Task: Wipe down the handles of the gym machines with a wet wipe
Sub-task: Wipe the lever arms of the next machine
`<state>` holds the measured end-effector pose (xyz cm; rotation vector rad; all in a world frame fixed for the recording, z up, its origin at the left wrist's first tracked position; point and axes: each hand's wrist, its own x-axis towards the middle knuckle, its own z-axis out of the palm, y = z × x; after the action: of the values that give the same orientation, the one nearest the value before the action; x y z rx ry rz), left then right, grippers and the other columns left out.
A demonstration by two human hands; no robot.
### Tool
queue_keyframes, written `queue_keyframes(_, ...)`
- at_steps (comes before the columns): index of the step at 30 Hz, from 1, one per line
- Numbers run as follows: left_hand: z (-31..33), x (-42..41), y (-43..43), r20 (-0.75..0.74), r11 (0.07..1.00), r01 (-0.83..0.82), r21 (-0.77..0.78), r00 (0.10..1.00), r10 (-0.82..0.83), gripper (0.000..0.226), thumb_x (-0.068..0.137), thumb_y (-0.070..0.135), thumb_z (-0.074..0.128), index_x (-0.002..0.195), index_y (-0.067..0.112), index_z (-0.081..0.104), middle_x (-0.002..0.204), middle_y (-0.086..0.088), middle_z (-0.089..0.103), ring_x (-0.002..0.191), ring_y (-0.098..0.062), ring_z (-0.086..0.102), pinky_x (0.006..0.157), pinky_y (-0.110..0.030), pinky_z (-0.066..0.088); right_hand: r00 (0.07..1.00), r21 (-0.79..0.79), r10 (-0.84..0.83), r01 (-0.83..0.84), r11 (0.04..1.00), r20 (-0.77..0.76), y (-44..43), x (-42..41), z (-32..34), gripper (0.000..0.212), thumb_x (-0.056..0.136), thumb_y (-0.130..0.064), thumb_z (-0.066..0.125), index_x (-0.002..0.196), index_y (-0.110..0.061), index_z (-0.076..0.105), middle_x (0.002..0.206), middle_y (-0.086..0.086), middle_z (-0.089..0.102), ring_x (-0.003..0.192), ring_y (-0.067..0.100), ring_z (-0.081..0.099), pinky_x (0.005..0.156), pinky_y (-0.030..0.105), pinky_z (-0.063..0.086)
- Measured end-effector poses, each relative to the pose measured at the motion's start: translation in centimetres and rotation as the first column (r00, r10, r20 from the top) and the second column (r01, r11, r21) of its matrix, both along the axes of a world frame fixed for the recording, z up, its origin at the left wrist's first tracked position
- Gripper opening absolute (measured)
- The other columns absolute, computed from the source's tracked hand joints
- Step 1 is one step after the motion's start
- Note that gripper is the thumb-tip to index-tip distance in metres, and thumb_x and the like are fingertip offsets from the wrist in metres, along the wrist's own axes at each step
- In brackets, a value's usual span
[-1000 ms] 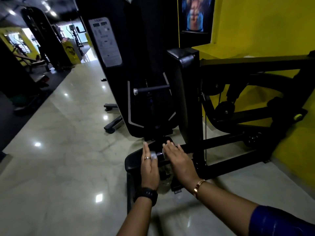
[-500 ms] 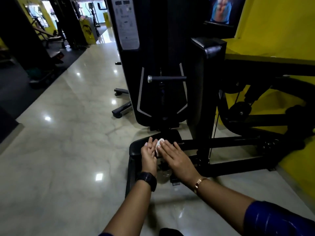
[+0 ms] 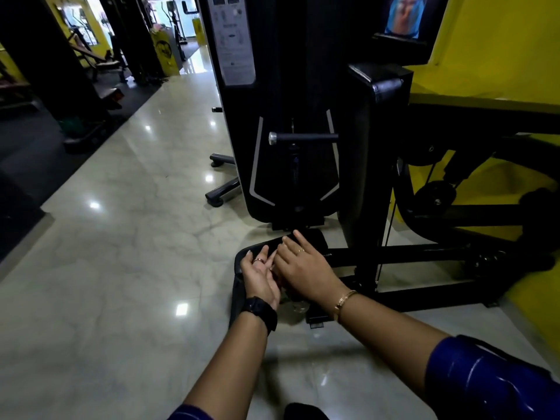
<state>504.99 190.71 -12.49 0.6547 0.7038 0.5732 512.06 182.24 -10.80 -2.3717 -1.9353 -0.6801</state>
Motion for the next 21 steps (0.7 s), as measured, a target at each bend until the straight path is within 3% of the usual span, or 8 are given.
queue_keyframes(3,0.2,-0.2,0.2,0.000,0.999,-0.004,-0.051,1.000,0.004,0.066,0.100,0.049,0.018,0.146,0.006,0.039,0.144,-0.018,0.047,0.130,-0.027,0.047,0.106,-0.037,0.036,0.985,-0.163,-0.149,0.134,0.977,-0.083,1.5,-0.7,1.4,0.034,0.097,-0.025,0.043,0.119,-0.007,0.061,0.120,0.012,0.062,0.126,0.030,0.049,0.118,0.046,0.012)
queue_keyframes(6,0.2,-0.4,0.3,-0.010,0.993,0.016,-0.114,1.000,-0.017,0.070,0.097,0.054,0.018,0.147,0.009,0.037,0.148,-0.016,0.043,0.138,-0.029,0.039,0.114,-0.043,0.028,0.999,-0.223,0.052,-0.048,0.974,0.011,0.8,-0.3,1.3,0.033,0.092,-0.020,0.053,0.119,-0.006,0.064,0.121,0.011,0.064,0.132,0.031,0.045,0.118,0.045,0.009)
queue_keyframes(8,0.3,-0.6,0.4,0.001,0.987,0.004,-0.160,1.000,-0.004,0.070,0.097,0.053,0.019,0.147,0.008,0.036,0.149,-0.019,0.042,0.137,-0.029,0.039,0.111,-0.039,0.031,0.973,-0.167,0.227,-0.220,0.961,0.029,-0.4,0.9,0.5,0.030,0.086,-0.018,0.055,0.110,-0.008,0.069,0.116,0.010,0.067,0.126,0.029,0.053,0.116,0.043,0.017)
queue_keyframes(10,0.4,-0.8,0.5,0.027,0.983,0.000,-0.185,1.000,0.005,0.068,0.097,0.053,0.019,0.144,0.007,0.038,0.146,-0.020,0.044,0.126,-0.031,0.047,0.098,-0.039,0.039,0.951,-0.035,0.306,-0.308,0.951,-0.053,-1.7,2.2,0.2,0.036,0.088,-0.019,0.043,0.110,-0.008,0.069,0.118,0.012,0.066,0.120,0.027,0.058,0.112,0.043,0.034)
queue_keyframes(13,0.6,-0.7,0.3,0.043,0.979,0.025,-0.202,0.999,-0.016,0.066,0.097,0.054,0.020,0.141,0.008,0.040,0.141,-0.019,0.049,0.116,-0.033,0.053,0.089,-0.044,0.042,0.944,0.065,0.181,-0.170,0.983,-0.276,-2.1,2.0,1.1,0.039,0.091,-0.027,0.042,0.116,-0.008,0.066,0.124,0.011,0.063,0.114,0.024,0.061,0.104,0.038,0.044)
queue_keyframes(16,0.6,-0.4,0.2,0.020,0.979,0.040,-0.199,0.999,-0.037,0.069,0.097,0.055,0.019,0.144,0.009,0.040,0.146,-0.019,0.043,0.132,-0.034,0.043,0.095,-0.043,0.037,0.911,-0.008,-0.019,0.018,1.000,-0.412,0.2,0.5,2.0,0.030,0.096,-0.029,0.044,0.110,-0.011,0.064,0.114,0.007,0.063,0.107,0.025,0.059,0.103,0.036,0.041)
queue_keyframes(19,0.8,-0.3,0.2,0.026,0.981,0.050,-0.186,0.999,-0.046,0.071,0.097,0.055,0.017,0.145,0.008,0.041,0.137,-0.018,0.051,0.120,-0.031,0.052,0.087,-0.039,0.041,0.967,-0.128,-0.032,0.000,0.992,-0.252,1.6,-0.1,1.8,0.032,0.096,-0.024,0.047,0.119,-0.006,0.061,0.117,0.011,0.061,0.114,0.028,0.054,0.116,0.041,0.025)
queue_keyframes(21,0.8,-0.4,0.1,0.036,0.982,0.061,-0.181,0.998,-0.055,0.071,0.097,0.055,0.017,0.145,0.008,0.040,0.141,-0.017,0.049,0.123,-0.030,0.050,0.093,-0.039,0.040,0.984,-0.086,0.080,-0.095,0.992,-0.158,0.7,0.1,1.1,0.031,0.088,-0.013,0.059,0.117,-0.003,0.063,0.117,0.013,0.062,0.118,0.032,0.054,0.115,0.044,0.024)
